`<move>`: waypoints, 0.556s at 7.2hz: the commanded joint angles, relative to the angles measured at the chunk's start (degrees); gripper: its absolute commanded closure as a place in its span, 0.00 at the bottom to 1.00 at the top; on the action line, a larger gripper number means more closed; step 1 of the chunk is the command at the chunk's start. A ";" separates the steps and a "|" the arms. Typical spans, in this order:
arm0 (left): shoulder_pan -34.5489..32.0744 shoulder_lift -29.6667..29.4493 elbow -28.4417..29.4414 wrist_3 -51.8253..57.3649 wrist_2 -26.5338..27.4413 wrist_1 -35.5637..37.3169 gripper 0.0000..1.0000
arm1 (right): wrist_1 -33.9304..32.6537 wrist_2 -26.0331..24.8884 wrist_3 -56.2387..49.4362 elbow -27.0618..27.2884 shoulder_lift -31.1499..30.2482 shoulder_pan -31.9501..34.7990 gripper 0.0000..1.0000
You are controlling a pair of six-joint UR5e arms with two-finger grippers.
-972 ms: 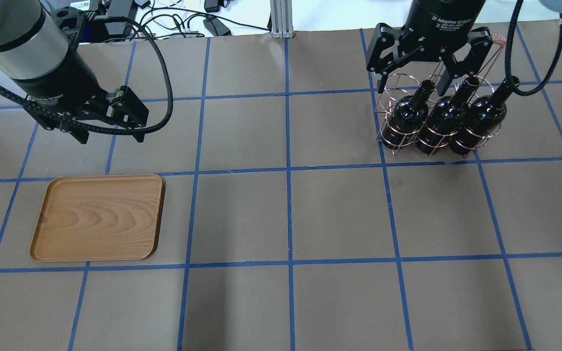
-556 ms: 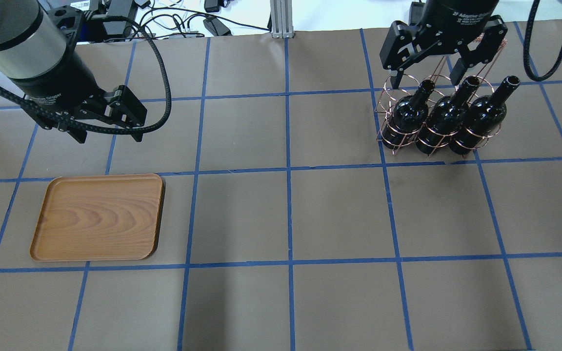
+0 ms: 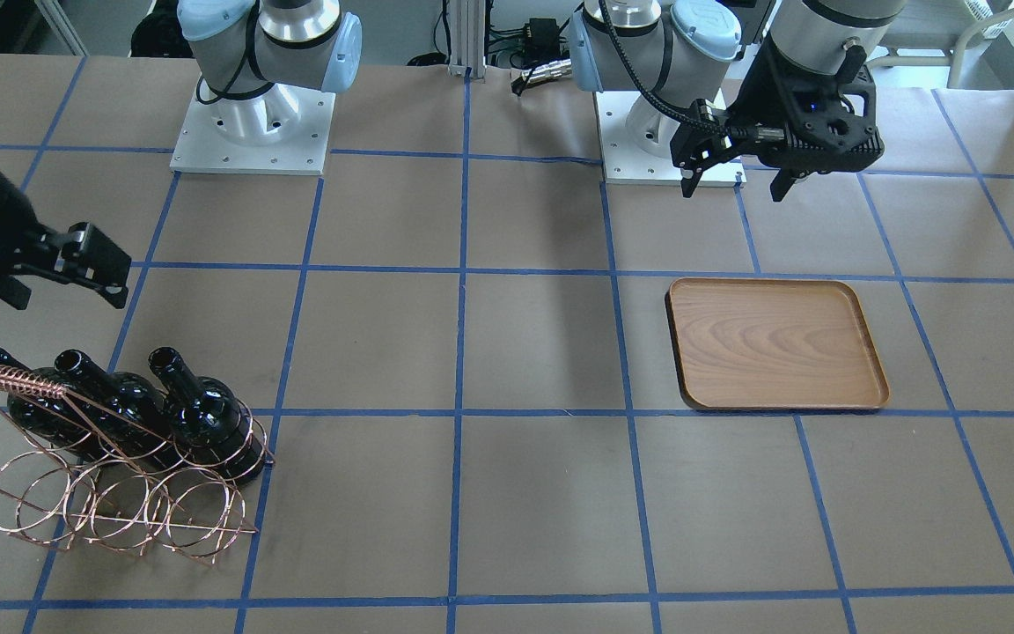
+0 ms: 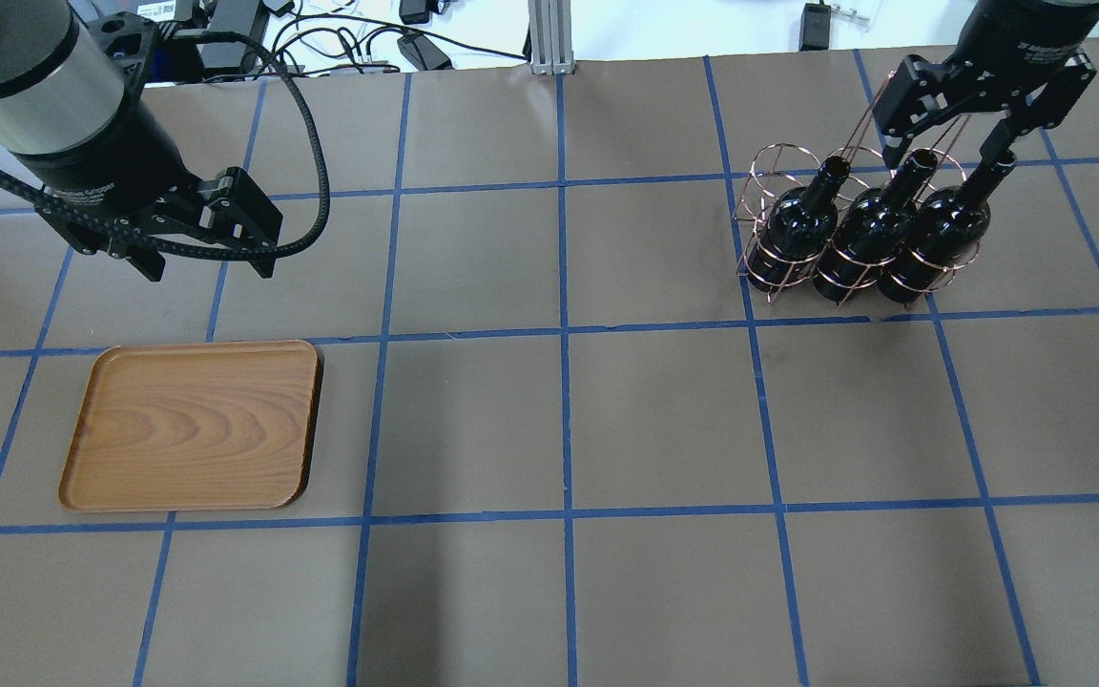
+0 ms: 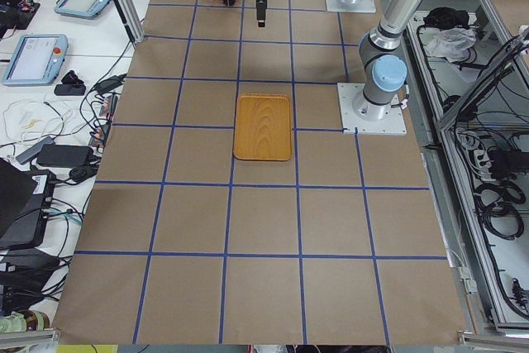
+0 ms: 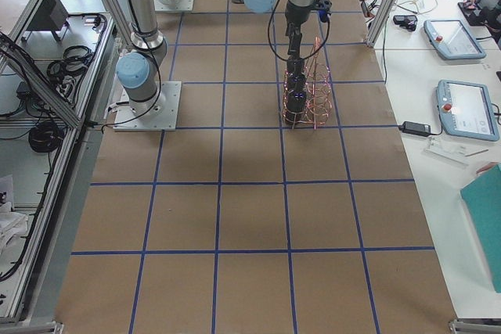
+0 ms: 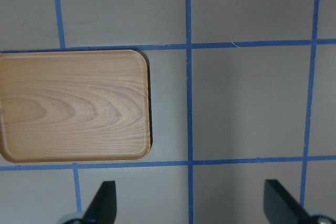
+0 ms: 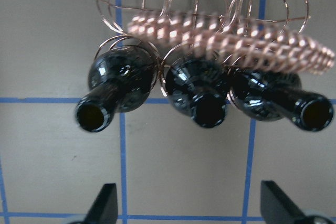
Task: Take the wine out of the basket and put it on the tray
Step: 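Lower the right gripper onto the middle dark bottle in the copper rack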
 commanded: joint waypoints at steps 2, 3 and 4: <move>-0.11 0.00 0.00 -0.07 0.17 -0.09 0.00 | -9.57 0.04 -0.23 1.86 5.43 -1.34 0.12; -0.03 0.00 0.00 0.01 0.17 -0.09 0.00 | -8.99 -0.12 3.26 1.51 5.28 -0.47 0.11; -0.03 -0.09 0.00 -0.07 0.17 -0.17 0.00 | -8.98 -0.73 5.82 1.24 5.36 1.62 0.11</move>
